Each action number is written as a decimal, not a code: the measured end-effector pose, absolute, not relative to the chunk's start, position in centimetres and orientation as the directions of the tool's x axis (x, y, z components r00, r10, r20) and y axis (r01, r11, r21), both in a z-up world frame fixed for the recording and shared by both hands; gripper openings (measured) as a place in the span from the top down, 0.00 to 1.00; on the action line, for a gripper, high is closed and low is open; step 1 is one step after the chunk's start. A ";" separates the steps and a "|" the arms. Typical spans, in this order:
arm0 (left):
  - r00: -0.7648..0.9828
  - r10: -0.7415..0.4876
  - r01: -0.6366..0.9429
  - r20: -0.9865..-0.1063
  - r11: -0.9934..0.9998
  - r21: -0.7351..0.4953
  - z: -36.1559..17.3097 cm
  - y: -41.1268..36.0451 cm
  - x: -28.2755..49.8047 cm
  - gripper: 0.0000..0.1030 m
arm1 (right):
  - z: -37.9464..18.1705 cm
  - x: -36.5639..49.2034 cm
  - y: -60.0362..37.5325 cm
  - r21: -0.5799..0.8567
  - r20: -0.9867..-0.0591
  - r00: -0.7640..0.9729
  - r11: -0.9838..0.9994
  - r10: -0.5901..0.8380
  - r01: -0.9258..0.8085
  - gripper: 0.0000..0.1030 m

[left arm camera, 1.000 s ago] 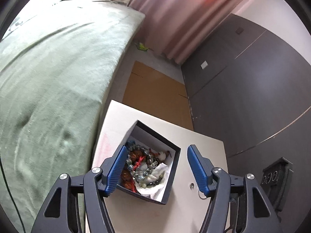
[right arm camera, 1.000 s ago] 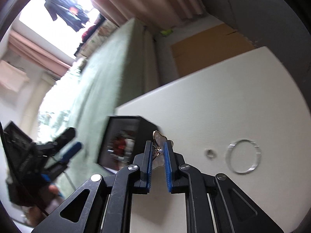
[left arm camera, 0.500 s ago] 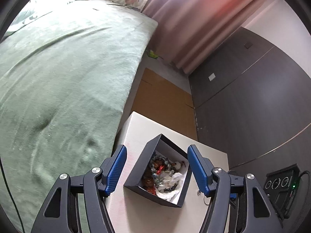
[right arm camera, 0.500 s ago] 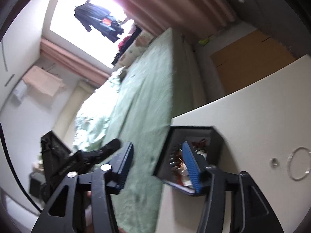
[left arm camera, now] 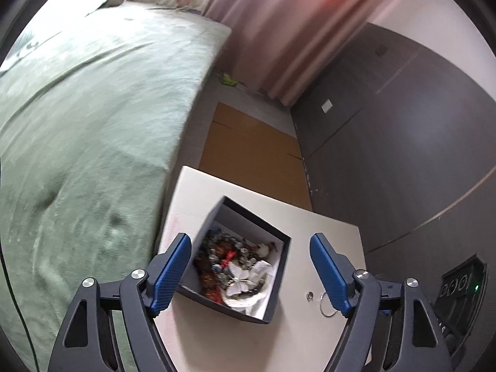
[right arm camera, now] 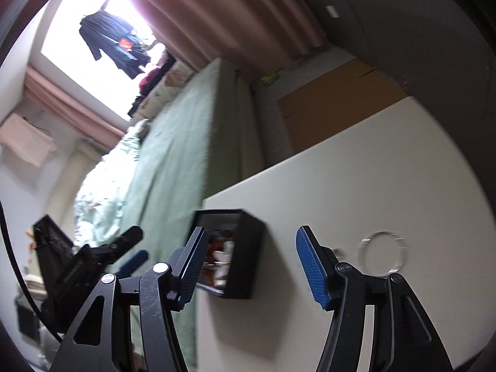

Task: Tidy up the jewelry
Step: 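Lower the butterfly pendant into the box and open the right gripper, then move the left gripper to the small silver ring and grasp it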

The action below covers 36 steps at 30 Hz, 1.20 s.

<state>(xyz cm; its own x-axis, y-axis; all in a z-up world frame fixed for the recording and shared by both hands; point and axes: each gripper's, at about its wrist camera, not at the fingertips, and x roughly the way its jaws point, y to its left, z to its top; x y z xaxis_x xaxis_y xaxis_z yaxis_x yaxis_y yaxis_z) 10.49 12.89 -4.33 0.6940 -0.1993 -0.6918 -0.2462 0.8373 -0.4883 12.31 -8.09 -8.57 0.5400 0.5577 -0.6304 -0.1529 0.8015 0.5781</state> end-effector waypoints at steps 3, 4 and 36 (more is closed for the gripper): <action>0.696 -0.203 -0.219 -0.689 0.854 -0.473 -4.1 11.1 10.8 0.21 | -8.2 12.2 -9.9 0.569 -0.641 0.550 0.812 0.536 -0.128 0.40; 0.696 -0.201 -0.213 -0.689 0.859 -0.465 -4.0 10.6 10.8 0.21 | -8.0 12.2 -10.3 0.565 -0.643 0.555 0.816 0.528 -0.121 0.37; 0.609 -0.237 0.027 -0.757 0.960 -0.278 -5.9 -4.8 13.3 0.05 | -9.0 10.1 -26.0 0.522 -0.728 0.589 0.840 0.351 0.144 0.00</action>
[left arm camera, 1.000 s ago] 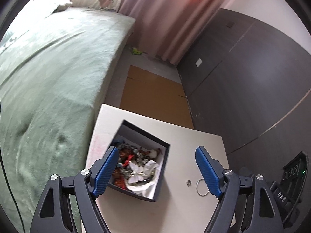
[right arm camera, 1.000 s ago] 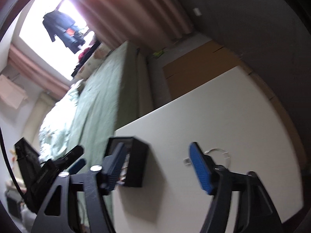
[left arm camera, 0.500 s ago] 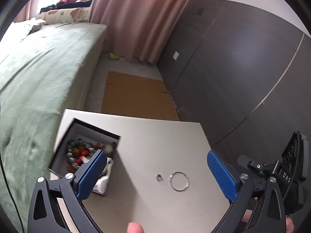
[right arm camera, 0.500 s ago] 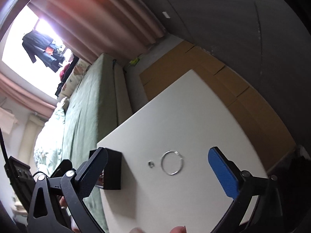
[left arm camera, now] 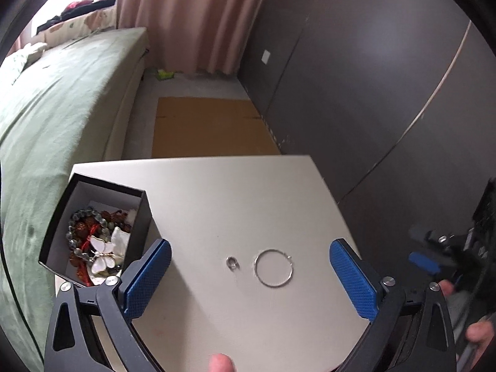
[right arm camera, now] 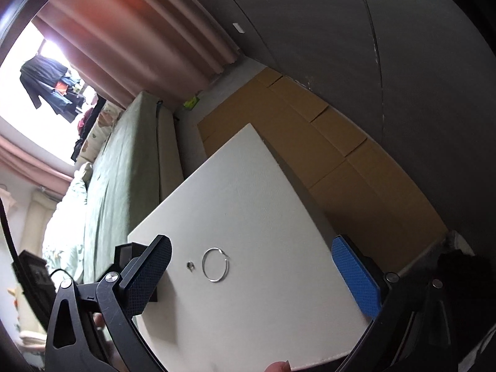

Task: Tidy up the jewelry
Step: 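Move the left gripper to the small silver ring and grasp it, then carry the small ring into the box with the left gripper while the right grasps the silver hoop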

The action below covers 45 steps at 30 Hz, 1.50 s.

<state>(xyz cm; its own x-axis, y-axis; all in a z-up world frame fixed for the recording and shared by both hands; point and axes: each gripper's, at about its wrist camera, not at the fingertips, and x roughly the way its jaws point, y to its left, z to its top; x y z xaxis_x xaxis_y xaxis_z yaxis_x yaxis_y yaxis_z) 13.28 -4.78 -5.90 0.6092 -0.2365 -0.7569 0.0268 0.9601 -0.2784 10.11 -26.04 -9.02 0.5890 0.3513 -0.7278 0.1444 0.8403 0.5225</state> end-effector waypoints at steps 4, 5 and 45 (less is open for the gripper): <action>0.547 -0.218 0.021 -0.808 0.969 -0.247 -7.9 -5.3 14.2 0.24 | -9.2 10.1 -26.4 0.520 -0.737 0.583 0.839 0.344 0.163 0.00; 0.536 -0.218 0.019 -0.816 0.969 -0.246 -8.4 -5.4 14.4 0.27 | -9.3 10.1 -26.7 0.525 -0.738 0.580 0.834 0.346 0.171 0.00; 0.459 -0.128 -0.051 -0.879 0.984 -0.170 -13.2 -6.2 17.1 0.88 | -12.2 12.3 -22.8 0.518 -0.776 0.491 0.844 0.395 0.140 0.25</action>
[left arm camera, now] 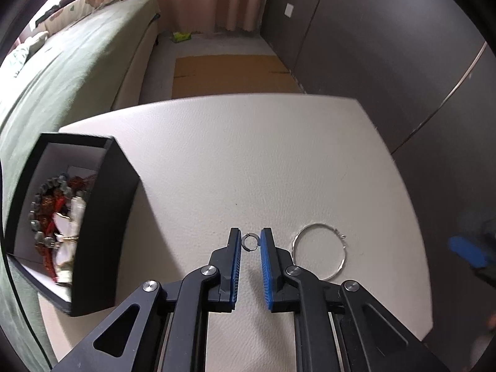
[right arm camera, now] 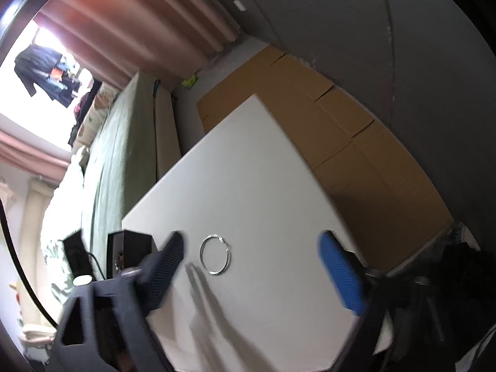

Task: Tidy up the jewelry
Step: 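Carry the small ring into the box with the left gripper while the right grasps the silver hoop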

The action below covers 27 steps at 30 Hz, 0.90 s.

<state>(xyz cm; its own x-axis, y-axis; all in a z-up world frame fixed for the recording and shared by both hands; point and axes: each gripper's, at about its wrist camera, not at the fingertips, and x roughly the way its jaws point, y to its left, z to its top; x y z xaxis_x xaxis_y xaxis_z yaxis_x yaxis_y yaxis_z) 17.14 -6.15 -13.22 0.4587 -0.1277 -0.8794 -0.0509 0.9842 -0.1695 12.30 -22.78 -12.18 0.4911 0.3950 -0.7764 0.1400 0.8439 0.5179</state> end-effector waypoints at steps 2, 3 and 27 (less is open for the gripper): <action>0.471 -0.137 -0.059 -0.872 0.981 -0.186 -12.5 -5.6 17.0 0.88 | -12.8 12.7 -21.7 0.508 -0.788 0.467 0.852 0.401 0.127 0.29; 0.478 -0.144 -0.065 -0.866 0.978 -0.198 -12.1 -5.0 16.9 0.88 | -13.1 12.9 -21.1 0.496 -0.797 0.456 0.860 0.396 0.120 0.33; 0.569 -0.152 -0.155 -0.808 0.945 -0.287 -7.8 2.0 13.8 0.88 | -16.8 15.5 -10.5 0.018 -0.912 0.402 0.988 0.079 -0.152 0.76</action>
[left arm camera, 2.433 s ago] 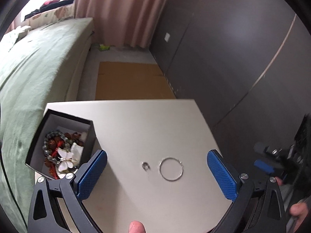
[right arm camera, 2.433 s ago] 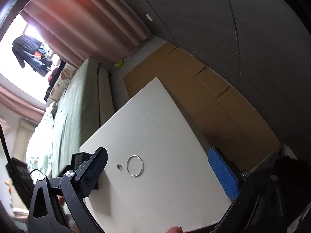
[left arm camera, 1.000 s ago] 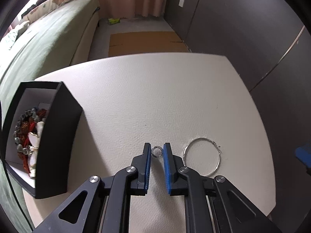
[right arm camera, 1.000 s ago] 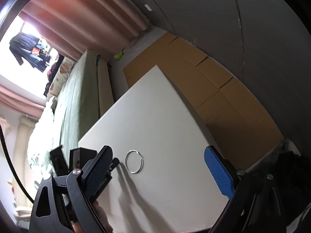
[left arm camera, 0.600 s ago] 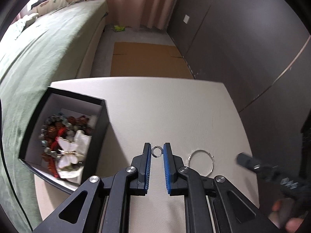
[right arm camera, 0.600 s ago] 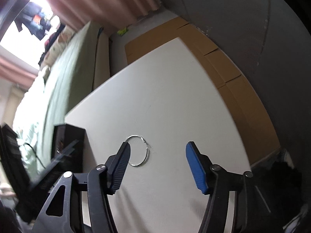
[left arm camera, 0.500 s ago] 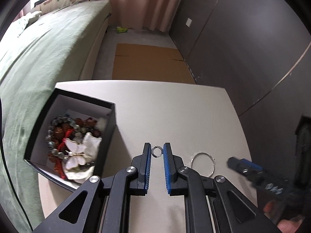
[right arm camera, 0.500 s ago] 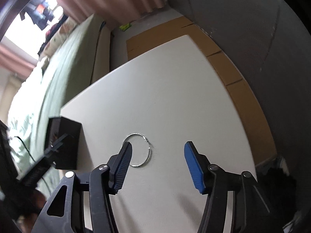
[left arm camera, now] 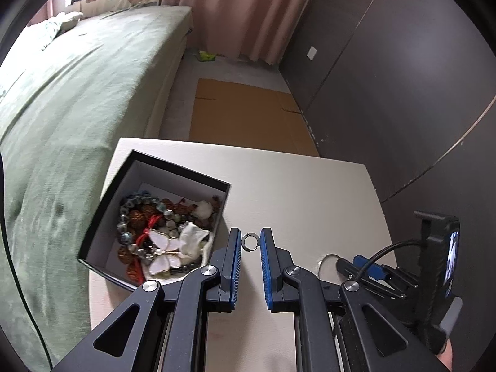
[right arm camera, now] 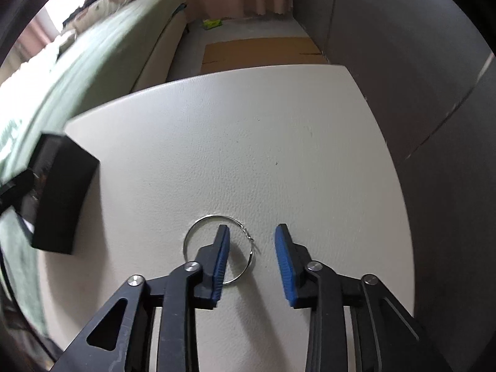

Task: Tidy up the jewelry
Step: 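Carry the small ring into the box with the left gripper while the right grasps the silver hoop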

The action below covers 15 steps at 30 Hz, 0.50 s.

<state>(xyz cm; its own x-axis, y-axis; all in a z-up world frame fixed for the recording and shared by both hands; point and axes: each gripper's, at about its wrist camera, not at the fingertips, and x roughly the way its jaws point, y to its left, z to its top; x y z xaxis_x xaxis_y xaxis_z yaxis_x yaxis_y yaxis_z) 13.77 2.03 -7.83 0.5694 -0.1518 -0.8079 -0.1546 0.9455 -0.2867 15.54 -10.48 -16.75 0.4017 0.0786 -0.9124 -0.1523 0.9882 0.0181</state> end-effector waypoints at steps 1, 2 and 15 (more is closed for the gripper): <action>0.570 -0.150 -0.157 -0.808 0.945 -0.286 -7.8 2.2 13.8 0.88 | -16.7 15.5 -10.2 -0.013 -0.913 0.404 0.987 0.053 -0.158 0.79; 0.570 -0.147 -0.159 -0.809 0.946 -0.284 -7.9 2.2 13.8 0.88 | -16.6 15.5 -10.1 -0.026 -0.913 0.406 0.986 0.045 -0.167 0.89; 0.601 -0.130 -0.183 -0.789 0.938 -0.294 -6.5 4.4 12.9 0.88 | -13.5 14.0 -9.2 -0.012 -0.887 0.449 0.966 0.109 -0.256 0.97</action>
